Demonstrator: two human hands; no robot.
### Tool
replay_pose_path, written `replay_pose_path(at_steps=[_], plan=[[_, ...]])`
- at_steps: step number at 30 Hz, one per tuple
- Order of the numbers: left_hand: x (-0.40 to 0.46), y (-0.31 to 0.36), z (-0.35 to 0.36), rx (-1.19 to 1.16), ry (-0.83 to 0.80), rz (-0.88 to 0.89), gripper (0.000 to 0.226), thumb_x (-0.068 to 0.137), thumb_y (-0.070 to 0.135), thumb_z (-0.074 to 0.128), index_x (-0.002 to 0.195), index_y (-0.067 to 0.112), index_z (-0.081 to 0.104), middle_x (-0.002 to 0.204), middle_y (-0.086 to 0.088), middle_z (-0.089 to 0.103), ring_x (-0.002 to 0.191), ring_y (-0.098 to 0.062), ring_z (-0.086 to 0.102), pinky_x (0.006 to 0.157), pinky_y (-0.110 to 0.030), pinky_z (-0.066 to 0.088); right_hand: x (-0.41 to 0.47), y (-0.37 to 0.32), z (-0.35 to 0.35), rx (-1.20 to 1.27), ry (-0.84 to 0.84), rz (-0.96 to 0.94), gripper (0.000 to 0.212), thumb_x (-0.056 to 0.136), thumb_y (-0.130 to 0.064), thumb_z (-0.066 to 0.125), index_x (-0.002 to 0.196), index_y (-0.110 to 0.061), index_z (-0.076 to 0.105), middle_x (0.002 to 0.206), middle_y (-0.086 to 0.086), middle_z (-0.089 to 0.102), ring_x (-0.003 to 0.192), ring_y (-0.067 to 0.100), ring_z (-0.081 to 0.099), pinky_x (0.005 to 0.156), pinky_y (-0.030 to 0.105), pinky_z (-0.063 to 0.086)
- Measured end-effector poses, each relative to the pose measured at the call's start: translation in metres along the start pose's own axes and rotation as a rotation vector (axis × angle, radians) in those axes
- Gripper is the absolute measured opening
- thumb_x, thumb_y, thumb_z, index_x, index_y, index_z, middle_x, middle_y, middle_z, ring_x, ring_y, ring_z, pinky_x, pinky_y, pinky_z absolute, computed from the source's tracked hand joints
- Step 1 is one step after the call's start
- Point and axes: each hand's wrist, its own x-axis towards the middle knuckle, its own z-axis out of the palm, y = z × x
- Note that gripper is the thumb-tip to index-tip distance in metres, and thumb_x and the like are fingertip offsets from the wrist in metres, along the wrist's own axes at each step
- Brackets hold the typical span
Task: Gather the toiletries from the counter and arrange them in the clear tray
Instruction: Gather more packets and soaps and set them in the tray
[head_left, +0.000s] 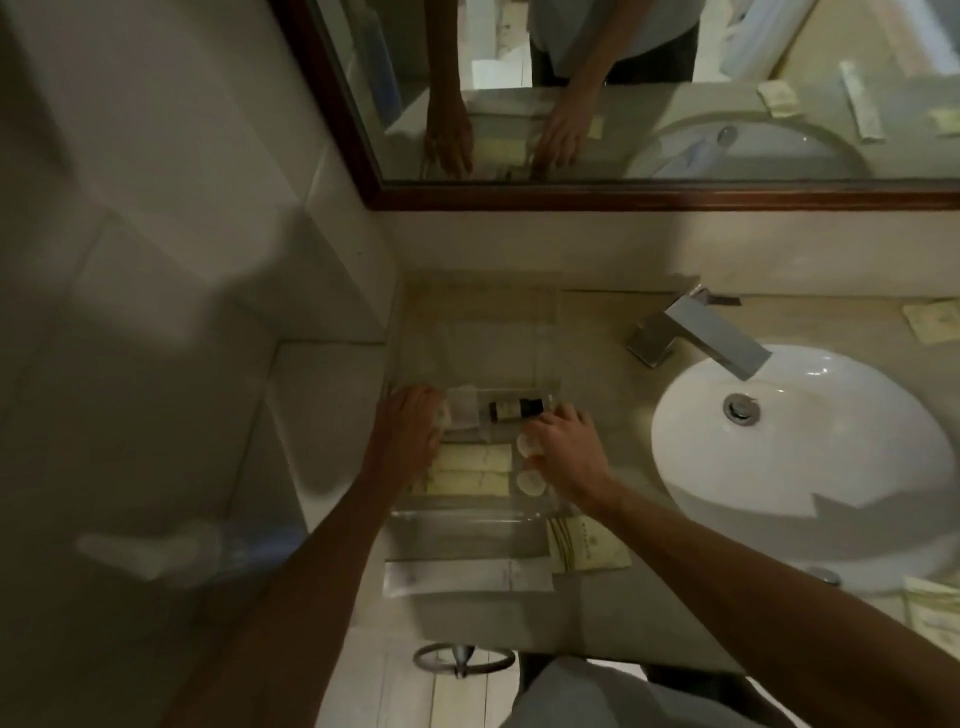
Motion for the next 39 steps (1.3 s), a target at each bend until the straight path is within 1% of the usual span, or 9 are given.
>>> replay_pose_path(at_steps=[7, 17, 22, 25, 27, 30, 33, 36, 39], plan=[[-0.004, 0.007, 0.01, -0.112, -0.06, -0.001, 0.042, 0.076, 0.019, 0.059, 0.118, 0.017, 0.058, 0.121, -0.004, 0.057, 0.109, -0.024, 0.052, 0.081, -0.037, 0.05, 0.001, -0.002, 0.0, -0.064, -0.07, 0.013, 0.037, 0.079, -0.035, 0.073, 0.114, -0.025, 0.065, 0.121, -0.003, 0.065, 0.116, 0.021, 0.045, 0.1, 0.042, 0.033], [-0.008, 0.025, 0.014, -0.105, 0.022, -0.024, 0.055, 0.069, 0.016, 0.068, 0.122, 0.005, 0.056, 0.123, -0.015, 0.058, 0.113, -0.031, 0.054, 0.095, -0.043, 0.047, -0.015, 0.002, 0.007, 0.006, -0.011, 0.019, 0.042, 0.083, -0.031, 0.071, 0.122, -0.023, 0.059, 0.14, 0.005, 0.046, 0.129, 0.025, 0.037, 0.109, 0.044, 0.031], [-0.028, 0.041, 0.025, -0.07, -0.005, 0.173, 0.031, 0.084, 0.03, 0.053, 0.11, 0.014, 0.055, 0.112, -0.009, 0.058, 0.095, -0.024, 0.055, 0.072, -0.037, 0.052, -0.045, 0.013, 0.0, 0.116, 0.087, -0.008, 0.04, 0.086, -0.024, 0.066, 0.125, -0.023, 0.057, 0.135, 0.004, 0.049, 0.124, 0.022, 0.043, 0.106, 0.042, 0.039], [-0.043, 0.046, 0.032, -0.081, -0.04, 0.109, 0.022, 0.091, 0.032, 0.045, 0.095, 0.016, 0.06, 0.102, 0.0, 0.056, 0.087, -0.017, 0.055, 0.065, -0.034, 0.053, -0.078, 0.031, 0.002, 0.178, 0.087, 0.005, 0.033, 0.087, -0.025, 0.064, 0.12, -0.023, 0.06, 0.124, 0.0, 0.054, 0.114, 0.017, 0.049, 0.097, 0.037, 0.045], [-0.049, 0.058, 0.028, -0.092, 0.024, 0.049, 0.02, 0.085, 0.028, 0.056, 0.099, 0.016, 0.062, 0.107, -0.002, 0.057, 0.089, -0.019, 0.056, 0.068, -0.032, 0.052, -0.103, 0.046, 0.007, 0.189, 0.044, -0.012, 0.035, 0.085, -0.035, 0.065, 0.118, -0.023, 0.062, 0.12, 0.0, 0.056, 0.11, 0.017, 0.05, 0.095, 0.037, 0.046], [-0.063, 0.108, 0.019, -0.138, 0.108, 0.294, 0.028, 0.081, 0.027, 0.061, 0.105, 0.013, 0.063, 0.106, -0.009, 0.063, 0.093, -0.025, 0.058, 0.078, -0.037, 0.046, -0.135, 0.068, 0.015, 0.164, -0.053, -0.022, 0.052, 0.077, -0.047, 0.067, 0.122, -0.02, 0.06, 0.118, 0.003, 0.055, 0.109, 0.02, 0.048, 0.094, 0.038, 0.045], [-0.078, 0.169, 0.033, -0.126, -0.046, 0.555, 0.049, 0.077, 0.041, 0.064, 0.118, 0.014, 0.056, 0.116, -0.008, 0.063, 0.103, -0.024, 0.056, 0.088, -0.037, 0.044, -0.156, 0.085, 0.019, 0.13, -0.099, 0.022, 0.059, 0.076, -0.049, 0.066, 0.125, -0.018, 0.057, 0.121, 0.005, 0.054, 0.11, 0.024, 0.05, 0.092, 0.04, 0.045], [-0.08, 0.209, 0.053, -0.012, -0.265, 0.437, 0.073, 0.064, 0.043, 0.074, 0.125, 0.009, 0.051, 0.118, -0.011, 0.06, 0.105, -0.028, 0.056, 0.089, -0.038, 0.046, -0.172, 0.098, 0.018, 0.131, -0.072, 0.09, 0.052, 0.079, -0.047, 0.061, 0.122, -0.019, 0.06, 0.119, 0.003, 0.055, 0.109, 0.023, 0.051, 0.089, 0.041, 0.046], [-0.082, 0.233, 0.052, -0.004, -0.322, 0.309, 0.06, 0.063, 0.031, 0.071, 0.115, 0.007, 0.053, 0.107, -0.014, 0.058, 0.096, -0.03, 0.052, 0.085, -0.038, 0.044, -0.182, 0.105, 0.012, 0.147, -0.01, 0.098, 0.043, 0.083, -0.043, 0.06, 0.119, -0.02, 0.061, 0.116, 0.0, 0.056, 0.104, 0.02, 0.051, 0.087, 0.038, 0.046]])
